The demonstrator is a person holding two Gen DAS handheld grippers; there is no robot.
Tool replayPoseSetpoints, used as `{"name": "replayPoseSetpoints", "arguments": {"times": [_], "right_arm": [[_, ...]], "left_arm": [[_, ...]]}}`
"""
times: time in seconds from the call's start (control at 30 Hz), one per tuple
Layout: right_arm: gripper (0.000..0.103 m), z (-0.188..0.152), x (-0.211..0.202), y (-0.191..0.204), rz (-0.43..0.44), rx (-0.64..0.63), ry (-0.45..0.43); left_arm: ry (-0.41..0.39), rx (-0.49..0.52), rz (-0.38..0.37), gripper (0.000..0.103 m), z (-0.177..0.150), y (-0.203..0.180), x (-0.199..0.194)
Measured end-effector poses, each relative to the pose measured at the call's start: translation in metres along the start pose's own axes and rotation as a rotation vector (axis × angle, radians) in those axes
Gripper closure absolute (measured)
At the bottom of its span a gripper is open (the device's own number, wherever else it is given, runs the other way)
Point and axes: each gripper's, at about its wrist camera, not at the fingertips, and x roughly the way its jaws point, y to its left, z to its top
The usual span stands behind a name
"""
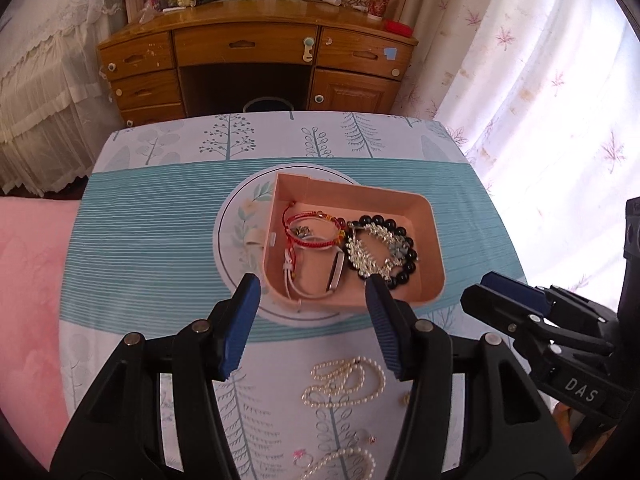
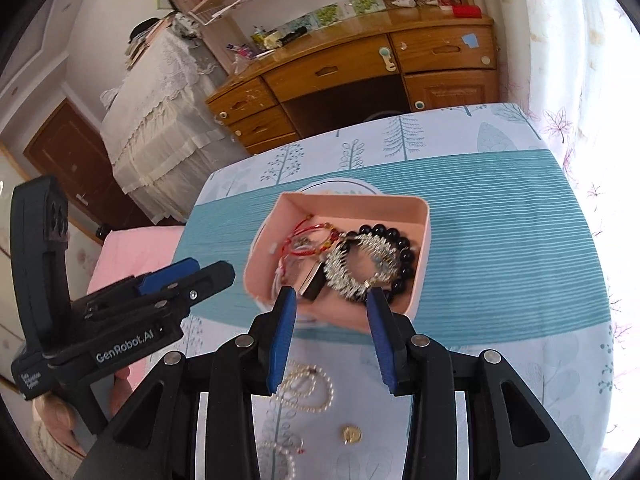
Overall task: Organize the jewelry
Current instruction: 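Move the left tool to the white pearl bracelet while the right tool approaches the pearl necklace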
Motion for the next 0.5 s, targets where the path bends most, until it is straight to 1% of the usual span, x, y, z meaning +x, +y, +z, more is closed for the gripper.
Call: {"name": "replayPoseSetpoints", "arguments": {"times": [0.13,0.23,0.37,0.5], "right_arm": [[0.066,-0.026,-0.028,0.019,0.017,-0.048,-0.014],[0.066,-0.046,-0.042,0.028,0.023,-0.071,-0.012],[0.066,-0.078,-0.055,0.044,0.020,-0.117,0.009],[0.066,-0.113,-0.059,0.055,0.004,-0.138,0.058]], "left_arm": [[-0.014,0.036,0.002,0.051,-0.022,-0.005,-0.023],[-0.011,0.050,-0.015,0.051,-0.046,-0.005,-0.038],[0.018,0.055,-0.045,0.051,-0.081,-0.002,-0.052],[0.058,0.049,-0.059,0.051,-0.118,0.002,-0.056]]}}
